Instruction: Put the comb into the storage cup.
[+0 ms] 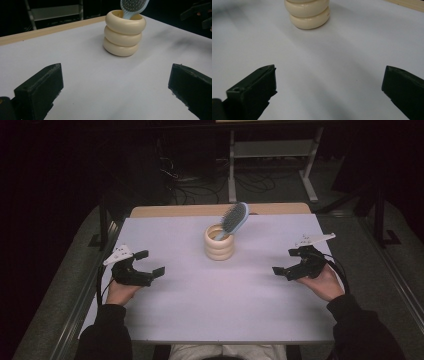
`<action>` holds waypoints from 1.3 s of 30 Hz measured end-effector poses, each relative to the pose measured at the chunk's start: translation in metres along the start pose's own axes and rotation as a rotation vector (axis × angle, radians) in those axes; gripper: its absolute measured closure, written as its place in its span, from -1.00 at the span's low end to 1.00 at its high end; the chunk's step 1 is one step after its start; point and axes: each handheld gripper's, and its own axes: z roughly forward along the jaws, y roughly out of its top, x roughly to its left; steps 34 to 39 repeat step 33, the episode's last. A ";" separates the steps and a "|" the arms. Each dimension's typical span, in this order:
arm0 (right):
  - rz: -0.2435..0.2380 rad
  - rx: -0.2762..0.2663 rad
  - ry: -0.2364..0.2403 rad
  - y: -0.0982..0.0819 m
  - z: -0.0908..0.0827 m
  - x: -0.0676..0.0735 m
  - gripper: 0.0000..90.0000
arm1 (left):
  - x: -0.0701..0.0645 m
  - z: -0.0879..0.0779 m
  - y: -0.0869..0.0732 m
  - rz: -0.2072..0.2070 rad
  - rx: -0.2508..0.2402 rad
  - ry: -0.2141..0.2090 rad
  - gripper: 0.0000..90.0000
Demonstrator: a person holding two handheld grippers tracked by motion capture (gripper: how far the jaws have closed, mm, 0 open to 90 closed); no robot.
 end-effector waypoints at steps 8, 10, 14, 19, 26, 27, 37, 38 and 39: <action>-0.005 0.000 -0.008 -0.011 -0.004 0.002 -1.00 | 0.000 0.001 -0.001 0.001 0.016 0.001 -1.00; -0.004 0.005 -0.006 -0.014 -0.005 0.003 -1.00 | 0.000 0.002 -0.001 0.000 0.018 -0.001 -1.00; -0.009 0.008 -0.011 -0.023 -0.006 0.005 -1.00 | -0.001 0.004 -0.001 0.007 0.026 -0.006 -1.00; 0.003 -0.008 -0.015 -0.033 -0.011 0.008 -1.00 | -0.002 0.003 -0.001 0.005 0.026 -0.006 -1.00; 0.006 -0.028 -0.017 -0.044 -0.019 0.014 -1.00 | -0.002 0.003 -0.001 0.006 0.028 -0.008 -1.00; 0.011 -0.030 -0.017 -0.045 -0.019 0.014 -1.00 | -0.002 0.003 -0.001 0.007 0.028 -0.009 -1.00; 0.023 -0.018 -0.015 -0.048 -0.017 0.015 -1.00 | -0.002 0.003 -0.001 0.008 0.029 -0.011 -1.00; 0.023 -0.018 -0.015 -0.048 -0.017 0.015 -1.00 | -0.002 0.003 -0.001 0.008 0.029 -0.011 -1.00; 0.023 -0.018 -0.015 -0.048 -0.017 0.015 -1.00 | -0.002 0.003 -0.001 0.008 0.029 -0.011 -1.00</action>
